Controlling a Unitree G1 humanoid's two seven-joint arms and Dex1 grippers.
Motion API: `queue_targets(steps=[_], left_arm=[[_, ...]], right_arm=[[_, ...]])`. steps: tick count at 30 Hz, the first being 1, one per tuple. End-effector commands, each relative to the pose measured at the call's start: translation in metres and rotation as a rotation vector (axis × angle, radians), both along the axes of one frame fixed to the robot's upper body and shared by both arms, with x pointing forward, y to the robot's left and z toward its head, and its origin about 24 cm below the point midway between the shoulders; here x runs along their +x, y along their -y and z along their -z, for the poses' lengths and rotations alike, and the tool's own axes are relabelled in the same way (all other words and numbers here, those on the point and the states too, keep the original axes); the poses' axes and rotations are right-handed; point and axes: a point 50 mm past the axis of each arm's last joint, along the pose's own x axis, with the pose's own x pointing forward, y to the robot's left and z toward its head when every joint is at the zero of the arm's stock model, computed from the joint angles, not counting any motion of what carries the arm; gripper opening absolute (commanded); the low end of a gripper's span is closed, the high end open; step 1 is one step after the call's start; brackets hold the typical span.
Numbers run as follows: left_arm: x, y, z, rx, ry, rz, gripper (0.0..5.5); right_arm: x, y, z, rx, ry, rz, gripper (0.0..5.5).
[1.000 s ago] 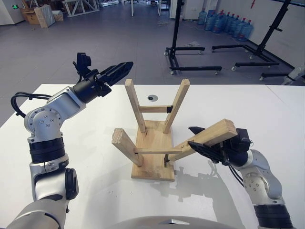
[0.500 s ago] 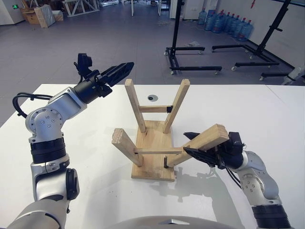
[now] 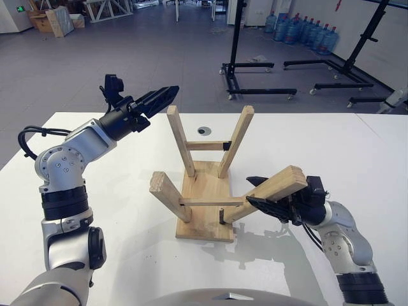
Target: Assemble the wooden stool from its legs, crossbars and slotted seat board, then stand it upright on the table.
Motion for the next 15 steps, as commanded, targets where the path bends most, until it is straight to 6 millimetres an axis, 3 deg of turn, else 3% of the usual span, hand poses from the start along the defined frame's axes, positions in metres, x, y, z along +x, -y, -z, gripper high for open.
queue_targets(steps=[1,15], left_arm=[[-0.003,0.003,0.002,0.010,-0.004,0.014,5.40],[-0.003,0.006,0.002,0.018,-0.004,0.021,5.40]], right_arm=[[0.004,0.002,-0.004,-0.030,0.020,-0.015,2.06],[0.000,-0.009,0.004,-0.125,0.044,-0.067,2.06]])
